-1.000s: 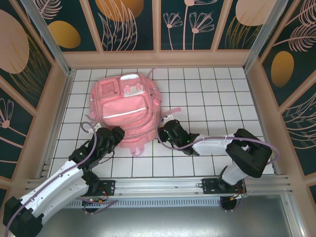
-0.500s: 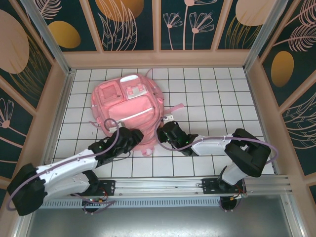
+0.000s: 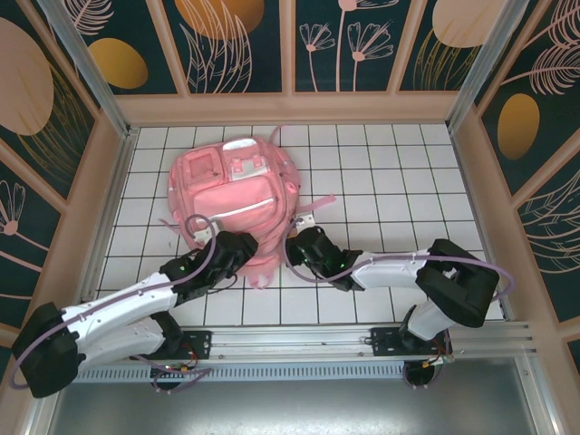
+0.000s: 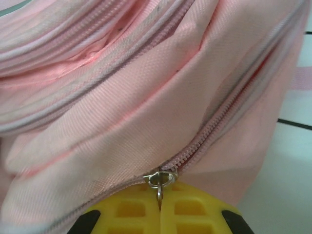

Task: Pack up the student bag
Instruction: Zip the student bag at the center of the table.

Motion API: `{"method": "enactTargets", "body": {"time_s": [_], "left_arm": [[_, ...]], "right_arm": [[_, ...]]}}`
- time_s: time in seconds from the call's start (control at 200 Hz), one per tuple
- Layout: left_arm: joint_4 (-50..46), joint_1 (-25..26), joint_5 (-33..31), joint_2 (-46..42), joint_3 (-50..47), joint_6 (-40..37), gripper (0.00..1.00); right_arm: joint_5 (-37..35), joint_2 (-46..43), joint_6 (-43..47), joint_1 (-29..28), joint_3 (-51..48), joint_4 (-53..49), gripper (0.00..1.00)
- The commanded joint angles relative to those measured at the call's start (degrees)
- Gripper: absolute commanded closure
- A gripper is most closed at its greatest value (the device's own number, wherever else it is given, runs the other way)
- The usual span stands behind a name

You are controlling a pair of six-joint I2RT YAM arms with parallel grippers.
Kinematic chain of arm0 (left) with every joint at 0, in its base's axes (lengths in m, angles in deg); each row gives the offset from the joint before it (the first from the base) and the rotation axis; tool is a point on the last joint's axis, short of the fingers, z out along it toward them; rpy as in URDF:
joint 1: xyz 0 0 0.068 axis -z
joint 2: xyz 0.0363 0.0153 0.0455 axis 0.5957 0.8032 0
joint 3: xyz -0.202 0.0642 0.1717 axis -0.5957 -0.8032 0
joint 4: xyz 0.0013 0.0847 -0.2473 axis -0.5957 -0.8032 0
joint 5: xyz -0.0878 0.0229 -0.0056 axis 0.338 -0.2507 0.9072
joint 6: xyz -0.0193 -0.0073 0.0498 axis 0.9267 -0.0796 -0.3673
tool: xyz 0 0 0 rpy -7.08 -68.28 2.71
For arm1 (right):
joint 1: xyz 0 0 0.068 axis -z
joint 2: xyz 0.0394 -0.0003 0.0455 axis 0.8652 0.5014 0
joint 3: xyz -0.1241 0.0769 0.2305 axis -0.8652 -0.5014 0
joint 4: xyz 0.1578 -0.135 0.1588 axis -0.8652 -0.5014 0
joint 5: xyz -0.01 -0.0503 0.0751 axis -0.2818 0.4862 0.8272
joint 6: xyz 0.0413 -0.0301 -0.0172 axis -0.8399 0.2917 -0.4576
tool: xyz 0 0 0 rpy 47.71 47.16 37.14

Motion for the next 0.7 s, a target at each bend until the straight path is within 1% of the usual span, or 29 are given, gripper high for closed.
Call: {"method": "enactTargets", "body": {"time_s": [0.0, 0.125, 0.155, 0.21, 0.285, 0.365, 0.47, 0.556, 0.631, 0.696], "left_arm": [[-3.6, -5.0, -3.7, -3.2, -3.2, -3.9, 0.49], [-9.0, -11.3, -5.7, -7.1, -2.6, -10.0, 0.49], [-10.5, -12.7, -6.0, -7.9, -2.1, -11.5, 0.45], [-12.5, -15.1, -6.7, -9.3, -1.0, -14.0, 0.44], [-15.0, -16.7, -7.0, -10.8, 1.0, -16.9, 0.44], [-17.8, -16.9, -6.5, -11.5, 3.8, -18.0, 0.43], [-18.6, -16.9, -0.7, -12.8, 5.6, -17.8, 0.38], [-18.0, -16.9, 6.2, -13.5, 5.2, -16.0, 0.37], [-15.6, -16.9, 13.1, -14.5, 3.4, -13.7, 0.39], [-11.1, -16.8, 18.9, -15.4, 0.0, -10.0, 0.4]], "right_arm": [[2.8, 3.3, -1.2, -3.5, 2.8, 4.3, 1.0], [4.6, 9.5, -2.0, -6.1, 8.4, 5.3, 1.0], [4.9, 10.9, -1.9, -6.7, 10.0, 5.1, 1.0], [5.4, 13.3, -1.7, -7.8, 13.0, 4.9, 1.0], [6.3, 16.0, -1.6, -8.9, 16.7, 4.5, 1.0], [7.3, 18.1, -1.3, -9.4, 19.7, 3.9, 1.0], [6.8, 19.2, -0.6, -9.5, 21.6, 2.7, 1.0], [6.0, 19.3, -0.3, -9.2, 21.7, 2.3, 1.0], [5.9, 19.4, -0.3, -8.5, 21.5, 1.9, 1.0], [5.9, 19.2, -0.5, -8.0, 20.9, 2.3, 1.0]]}}
